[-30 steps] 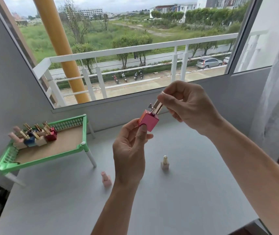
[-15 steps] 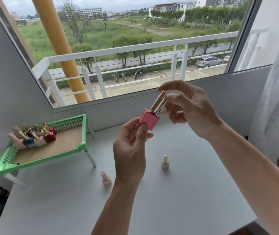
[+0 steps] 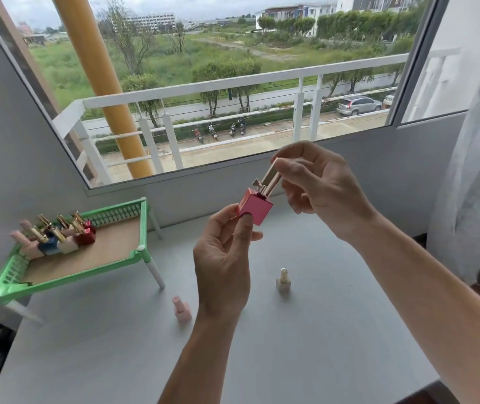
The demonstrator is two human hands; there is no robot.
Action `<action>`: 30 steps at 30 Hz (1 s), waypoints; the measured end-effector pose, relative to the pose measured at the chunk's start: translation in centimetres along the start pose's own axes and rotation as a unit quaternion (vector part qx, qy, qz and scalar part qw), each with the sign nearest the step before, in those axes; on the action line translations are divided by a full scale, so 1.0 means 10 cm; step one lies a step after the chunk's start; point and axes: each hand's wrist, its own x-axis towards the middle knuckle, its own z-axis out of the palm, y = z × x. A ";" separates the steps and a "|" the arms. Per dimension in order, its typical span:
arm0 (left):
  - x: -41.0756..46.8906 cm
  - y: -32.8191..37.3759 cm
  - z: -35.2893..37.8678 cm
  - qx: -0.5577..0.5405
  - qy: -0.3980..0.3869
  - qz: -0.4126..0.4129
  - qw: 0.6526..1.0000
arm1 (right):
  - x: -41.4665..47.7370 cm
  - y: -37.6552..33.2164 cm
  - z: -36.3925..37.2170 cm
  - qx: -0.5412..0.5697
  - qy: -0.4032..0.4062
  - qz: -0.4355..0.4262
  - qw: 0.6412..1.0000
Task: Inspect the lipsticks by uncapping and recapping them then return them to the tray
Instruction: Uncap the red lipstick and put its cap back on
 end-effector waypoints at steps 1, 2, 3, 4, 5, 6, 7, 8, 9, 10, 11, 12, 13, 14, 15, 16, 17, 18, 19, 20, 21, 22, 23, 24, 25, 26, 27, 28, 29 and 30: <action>0.00 0.00 0.00 0.001 0.001 0.000 1.000 | 0.00 0.00 0.00 0.002 -0.013 -0.002 1.000; 0.00 0.00 0.00 0.002 0.001 0.000 1.000 | 0.00 0.00 0.00 -0.006 -0.012 -0.007 1.000; 0.00 0.00 0.00 0.002 0.001 0.000 1.000 | 0.00 0.00 0.01 -0.019 0.001 -0.012 1.000; 0.00 0.00 0.00 0.003 -0.001 0.000 1.000 | 0.01 0.02 0.01 -0.029 0.014 -0.016 0.999; -0.01 0.00 0.00 0.003 -0.003 -0.001 1.000 | 0.01 0.02 0.01 -0.026 0.020 -0.014 0.999; -0.01 0.00 0.00 0.003 -0.004 -0.002 1.000 | 0.01 0.03 0.00 -0.014 0.013 -0.011 1.000; -0.01 0.01 0.00 0.003 -0.003 -0.002 1.000 | 0.01 0.02 -0.01 -0.001 -0.004 -0.008 1.000; -0.01 0.01 0.00 0.004 0.000 -0.003 1.000 | 0.01 0.02 -0.01 0.006 -0.016 -0.009 1.000; 0.00 0.01 -0.01 0.004 0.002 -0.003 1.000 | 0.01 0.03 -0.02 0.003 -0.021 -0.012 1.000; 0.00 0.01 -0.01 0.003 0.004 -0.003 1.000 | 0.01 0.04 -0.01 -0.009 -0.011 -0.017 1.000; 0.00 0.02 -0.01 0.002 0.005 -0.002 1.000 | 0.02 0.05 0.00 -0.021 0.006 -0.021 1.000; 0.00 0.02 -0.01 0.002 0.004 -0.002 1.000 | 0.02 0.05 0.00 -0.032 0.020 -0.024 0.999; -0.01 0.02 -0.01 0.003 0.001 -0.001 1.000 | 0.02 0.05 0.00 -0.030 0.025 -0.022 0.999; -0.01 0.03 0.00 0.005 -0.002 0.001 1.000 | 0.02 0.05 0.00 -0.021 0.021 -0.022 0.999; -0.01 0.03 0.00 0.007 -0.004 0.002 1.000 | 0.02 0.04 0.01 -0.009 0.008 -0.022 1.000; -0.01 0.04 0.00 0.008 -0.004 0.003 1.000 | 0.01 0.04 0.01 -0.005 -0.001 -0.024 1.000; -0.01 0.04 0.00 0.008 -0.002 0.003 1.000 | 0.01 0.04 0.01 -0.009 -0.001 -0.025 1.000; -0.01 0.04 0.00 0.008 -0.001 0.003 1.000 | 0.02 0.04 0.01 -0.022 0.007 -0.028 0.999; -0.01 0.05 0.00 0.008 -0.001 0.003 1.000 | 0.02 0.04 0.01 -0.033 0.016 -0.029 0.999; -0.01 0.05 0.00 0.009 -0.002 0.003 1.000 | 0.01 0.05 0.01 -0.036 0.020 -0.028 0.999; -0.02 0.05 0.00 0.010 -0.004 0.004 1.000 | 0.01 0.04 0.01 -0.027 0.015 -0.025 0.999; -0.02 0.05 0.00 0.011 -0.006 0.004 1.000 | 0.00 0.04 0.00 -0.013 0.005 -0.024 1.000; -0.03 0.05 0.00 0.012 -0.006 0.004 1.000 | 0.00 0.04 0.00 -0.004 -0.005 -0.026 1.000; -0.03 0.05 0.00 0.012 -0.005 0.003 1.000 | 0.00 0.04 0.00 -0.005 -0.006 -0.029 1.000; -0.03 0.04 0.00 0.012 -0.004 0.001 1.000 | 0.00 0.05 -0.01 -0.014 0.000 -0.030 0.999; -0.03 0.04 0.00 0.011 -0.004 -0.001 1.000 | 0.01 0.06 0.00 -0.029 0.012 -0.028 0.999; -0.04 0.03 0.00 0.011 -0.005 -0.003 1.000 | 0.01 0.07 -0.01 -0.039 0.023 -0.025 0.999; -0.04 0.03 0.01 0.012 -0.006 -0.004 1.000 | 0.01 0.08 -0.01 -0.043 0.030 -0.021 0.998; -0.04 0.02 0.01 0.012 -0.007 -0.005 1.000 | 0.00 0.08 -0.01 -0.041 0.031 -0.019 0.999; -0.04 0.02 0.01 0.011 -0.007 -0.005 1.000 | 0.00 0.09 -0.01 -0.033 0.029 -0.019 0.999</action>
